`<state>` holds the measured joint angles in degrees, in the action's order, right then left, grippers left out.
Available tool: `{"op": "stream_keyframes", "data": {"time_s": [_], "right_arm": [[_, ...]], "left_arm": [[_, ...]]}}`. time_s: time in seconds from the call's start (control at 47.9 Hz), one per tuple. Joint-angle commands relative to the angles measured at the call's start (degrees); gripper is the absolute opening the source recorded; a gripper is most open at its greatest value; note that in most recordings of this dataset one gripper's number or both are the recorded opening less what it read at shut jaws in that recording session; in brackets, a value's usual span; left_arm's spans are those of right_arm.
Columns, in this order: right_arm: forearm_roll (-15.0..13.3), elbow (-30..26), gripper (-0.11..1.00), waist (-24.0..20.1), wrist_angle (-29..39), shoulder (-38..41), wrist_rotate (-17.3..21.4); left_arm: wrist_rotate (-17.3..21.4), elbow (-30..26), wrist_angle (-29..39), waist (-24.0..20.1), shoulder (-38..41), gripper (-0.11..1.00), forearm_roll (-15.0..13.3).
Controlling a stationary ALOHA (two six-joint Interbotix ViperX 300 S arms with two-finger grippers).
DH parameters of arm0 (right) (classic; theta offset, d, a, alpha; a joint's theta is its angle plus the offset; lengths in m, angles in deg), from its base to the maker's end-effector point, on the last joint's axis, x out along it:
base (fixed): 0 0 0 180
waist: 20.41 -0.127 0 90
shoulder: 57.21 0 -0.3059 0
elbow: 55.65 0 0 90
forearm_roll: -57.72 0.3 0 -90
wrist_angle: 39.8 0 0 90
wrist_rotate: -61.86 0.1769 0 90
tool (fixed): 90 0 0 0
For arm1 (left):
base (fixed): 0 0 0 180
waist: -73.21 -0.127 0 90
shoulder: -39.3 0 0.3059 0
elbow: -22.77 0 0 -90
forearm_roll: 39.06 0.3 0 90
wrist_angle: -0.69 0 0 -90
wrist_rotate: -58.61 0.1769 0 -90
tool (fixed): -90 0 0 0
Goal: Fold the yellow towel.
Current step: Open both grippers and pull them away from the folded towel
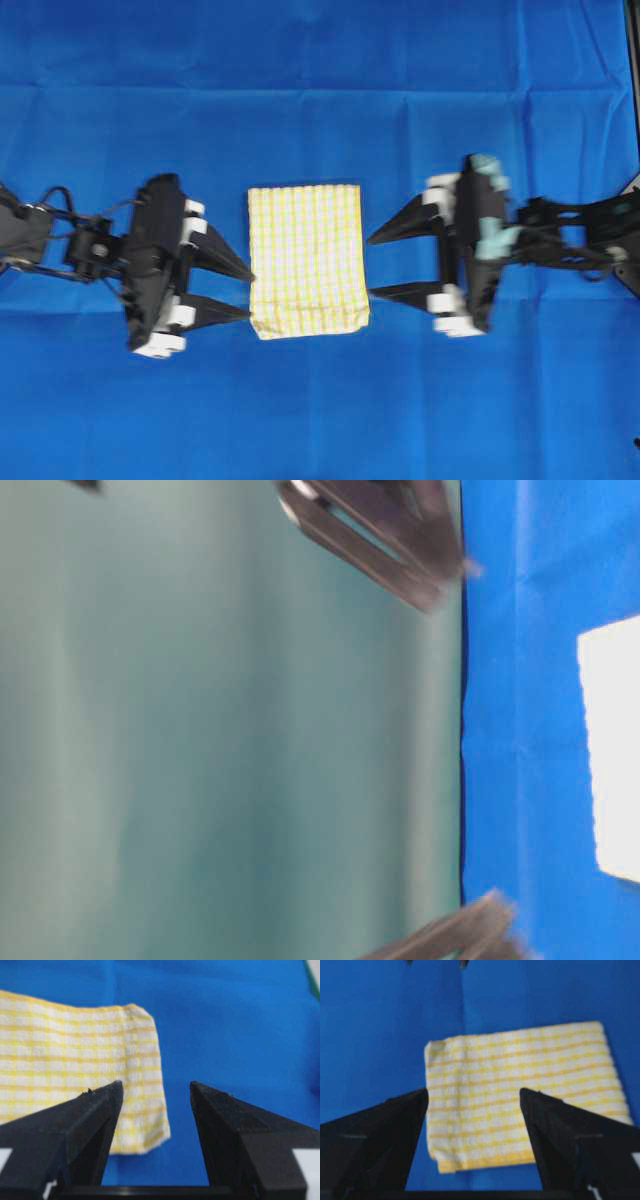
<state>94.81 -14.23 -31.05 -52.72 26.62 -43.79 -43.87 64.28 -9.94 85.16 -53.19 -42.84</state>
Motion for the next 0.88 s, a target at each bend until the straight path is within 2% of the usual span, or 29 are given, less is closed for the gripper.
{"op": "stream_keyframes", "data": {"time_s": [0.0, 0.272, 0.46, 0.627, 0.857], "right_arm": [[-0.18, 2.02, 0.74, -0.18, 0.09, -5.98, -1.14], [-0.7, 11.07, 0.73, -0.18, 3.69, -24.87, -3.16], [-1.41, 16.08, 0.73, 0.18, 5.98, -33.93, -6.24], [-1.49, 20.92, 0.73, 1.32, 4.92, -37.79, -7.91], [-1.58, 25.93, 0.73, 1.76, 0.44, -38.58, -9.32]], "left_arm": [[0.44, 1.58, 0.0, 0.09, -5.1, 0.48, 0.18], [2.2, 11.25, -1.05, 0.09, -19.78, 0.48, 0.18], [7.03, 17.05, -0.62, -0.44, -31.73, 0.48, 0.18], [9.84, 21.8, -0.53, -0.53, -40.61, 0.48, 0.18], [12.39, 27.07, -0.79, -2.29, -47.46, 0.48, 0.18]]}}
